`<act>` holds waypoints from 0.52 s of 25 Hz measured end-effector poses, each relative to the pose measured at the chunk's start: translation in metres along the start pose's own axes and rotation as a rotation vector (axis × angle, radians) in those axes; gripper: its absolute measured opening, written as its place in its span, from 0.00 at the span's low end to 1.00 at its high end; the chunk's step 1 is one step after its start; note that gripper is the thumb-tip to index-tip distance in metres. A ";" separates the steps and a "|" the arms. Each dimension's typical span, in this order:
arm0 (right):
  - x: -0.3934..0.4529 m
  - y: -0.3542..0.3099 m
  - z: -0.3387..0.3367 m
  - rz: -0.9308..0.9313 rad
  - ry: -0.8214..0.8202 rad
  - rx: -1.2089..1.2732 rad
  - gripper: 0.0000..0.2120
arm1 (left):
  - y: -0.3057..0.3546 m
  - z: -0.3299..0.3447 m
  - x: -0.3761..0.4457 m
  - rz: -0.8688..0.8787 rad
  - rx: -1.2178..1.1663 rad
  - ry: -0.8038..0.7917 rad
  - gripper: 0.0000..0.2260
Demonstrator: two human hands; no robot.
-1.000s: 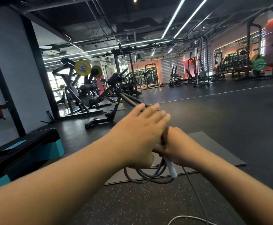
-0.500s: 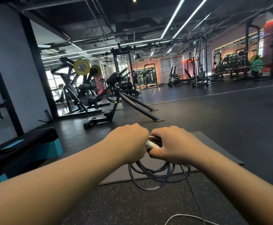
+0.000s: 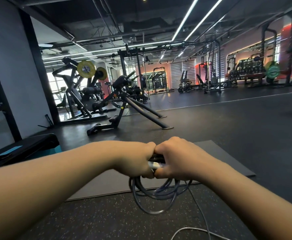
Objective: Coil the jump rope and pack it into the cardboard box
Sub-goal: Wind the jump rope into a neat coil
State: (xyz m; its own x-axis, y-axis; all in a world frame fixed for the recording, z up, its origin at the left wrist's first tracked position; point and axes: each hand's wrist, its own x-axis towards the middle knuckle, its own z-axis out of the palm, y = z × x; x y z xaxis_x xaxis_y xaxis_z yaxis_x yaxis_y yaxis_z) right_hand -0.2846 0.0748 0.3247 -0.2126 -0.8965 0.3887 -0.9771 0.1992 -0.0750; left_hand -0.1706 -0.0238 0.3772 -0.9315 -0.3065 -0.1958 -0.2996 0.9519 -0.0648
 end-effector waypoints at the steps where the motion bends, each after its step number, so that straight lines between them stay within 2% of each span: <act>1: 0.000 0.002 -0.001 -0.022 -0.026 0.035 0.08 | -0.003 0.002 -0.001 0.001 0.015 0.002 0.13; 3: 0.001 0.010 -0.005 -0.020 -0.081 0.075 0.08 | -0.009 0.001 -0.003 0.008 0.094 0.064 0.08; 7: -0.008 0.038 -0.020 0.044 -0.151 0.234 0.29 | -0.035 -0.006 -0.015 -0.002 0.189 0.114 0.11; 10: -0.020 0.059 -0.017 0.056 -0.059 0.266 0.28 | -0.065 -0.009 -0.030 -0.117 0.308 0.172 0.13; 13: -0.030 0.079 -0.020 0.203 0.032 0.763 0.24 | -0.100 -0.015 -0.057 -0.276 0.337 0.224 0.12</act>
State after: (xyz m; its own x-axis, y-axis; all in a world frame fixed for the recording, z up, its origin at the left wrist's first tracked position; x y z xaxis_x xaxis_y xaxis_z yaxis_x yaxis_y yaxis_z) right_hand -0.3555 0.1258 0.3255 -0.3988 -0.8574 0.3254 -0.6584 0.0207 -0.7524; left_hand -0.0908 -0.1011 0.4091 -0.8591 -0.5044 0.0863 -0.4928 0.7699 -0.4055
